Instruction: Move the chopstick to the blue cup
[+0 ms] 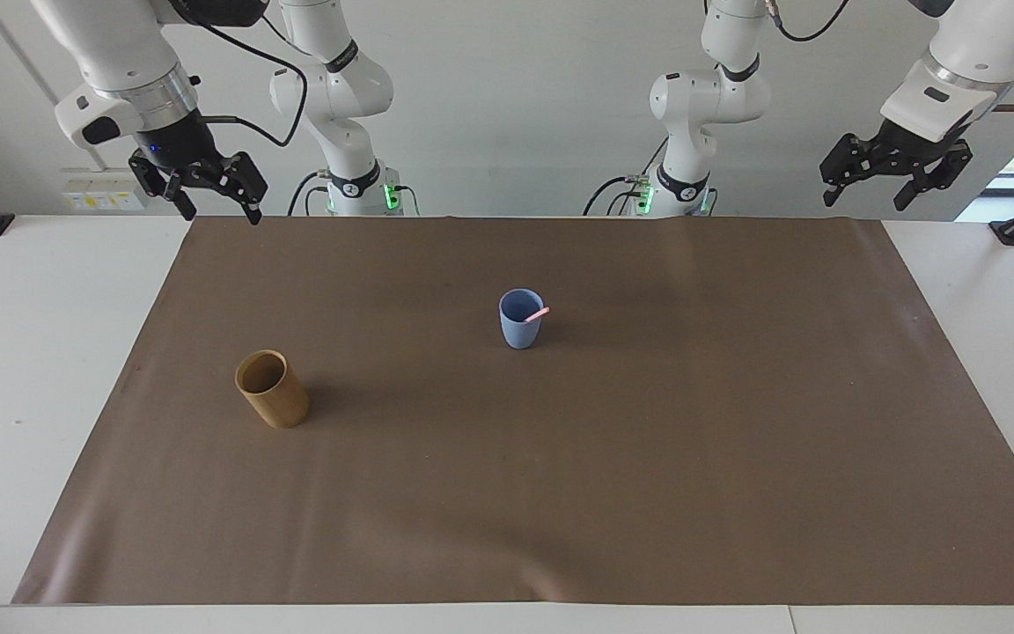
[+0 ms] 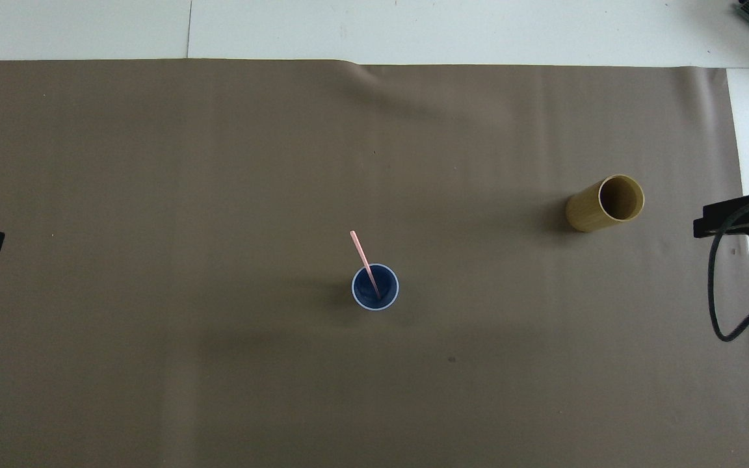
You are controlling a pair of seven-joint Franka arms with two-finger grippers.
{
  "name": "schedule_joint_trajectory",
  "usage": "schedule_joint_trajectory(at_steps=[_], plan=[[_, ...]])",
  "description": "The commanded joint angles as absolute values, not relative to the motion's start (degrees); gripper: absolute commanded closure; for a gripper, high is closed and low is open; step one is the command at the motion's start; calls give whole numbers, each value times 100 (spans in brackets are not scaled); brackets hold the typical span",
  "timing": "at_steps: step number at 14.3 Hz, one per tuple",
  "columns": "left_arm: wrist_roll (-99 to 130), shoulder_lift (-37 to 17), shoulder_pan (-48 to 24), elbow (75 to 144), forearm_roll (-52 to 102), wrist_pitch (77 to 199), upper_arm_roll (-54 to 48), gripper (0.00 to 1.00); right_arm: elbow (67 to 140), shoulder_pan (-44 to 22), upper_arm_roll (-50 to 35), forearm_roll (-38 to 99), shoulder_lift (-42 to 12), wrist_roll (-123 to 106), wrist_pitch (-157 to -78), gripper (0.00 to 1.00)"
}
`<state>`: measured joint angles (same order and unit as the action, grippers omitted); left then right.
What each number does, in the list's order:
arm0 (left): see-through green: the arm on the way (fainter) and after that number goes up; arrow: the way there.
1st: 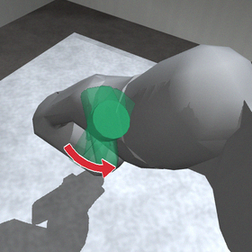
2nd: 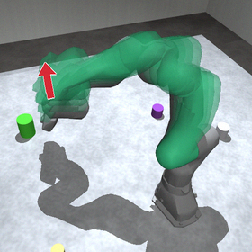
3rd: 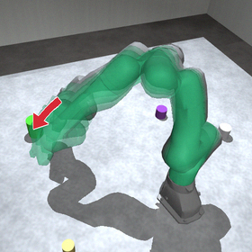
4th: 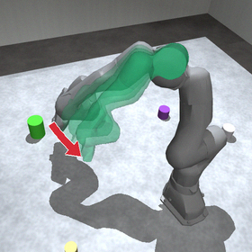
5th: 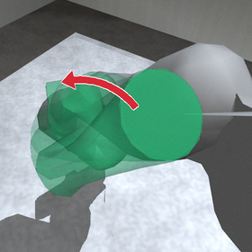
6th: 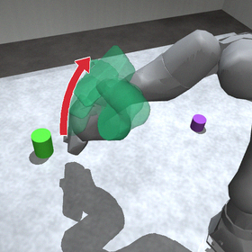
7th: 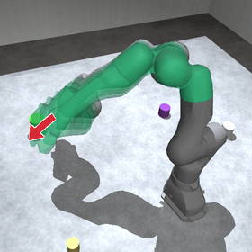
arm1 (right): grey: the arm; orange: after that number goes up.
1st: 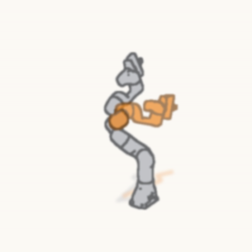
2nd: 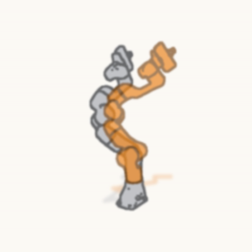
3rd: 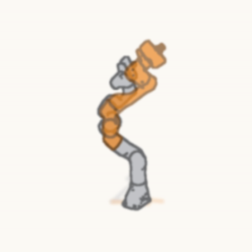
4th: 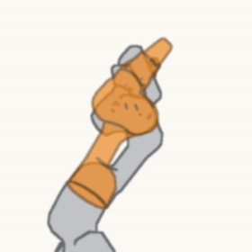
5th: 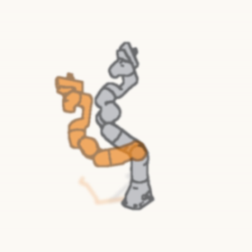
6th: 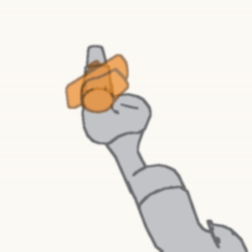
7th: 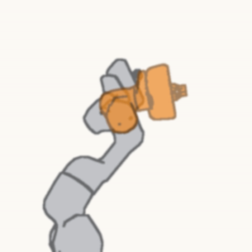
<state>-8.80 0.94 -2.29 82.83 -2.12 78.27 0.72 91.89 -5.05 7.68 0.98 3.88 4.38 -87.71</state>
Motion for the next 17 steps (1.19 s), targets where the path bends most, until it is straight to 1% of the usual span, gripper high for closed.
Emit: schedule_joint_trajectory(at_steps=[1,7,11,17], plan=[[-967,167,43,8314,25,7761,35,0,9159,-492,686,89,466,308,-8736,0],[-940,158,18,8314,88,7822,9,0,9413,-677,650,-175,633,343,-8789,0],[-993,132,-9,8323,88,8296,-35,0,9387,-677,659,-211,624,325,-8763,0],[-993,141,-18,8323,88,8271,-53,0,9378,-650,668,-149,615,325,-8745,0]])
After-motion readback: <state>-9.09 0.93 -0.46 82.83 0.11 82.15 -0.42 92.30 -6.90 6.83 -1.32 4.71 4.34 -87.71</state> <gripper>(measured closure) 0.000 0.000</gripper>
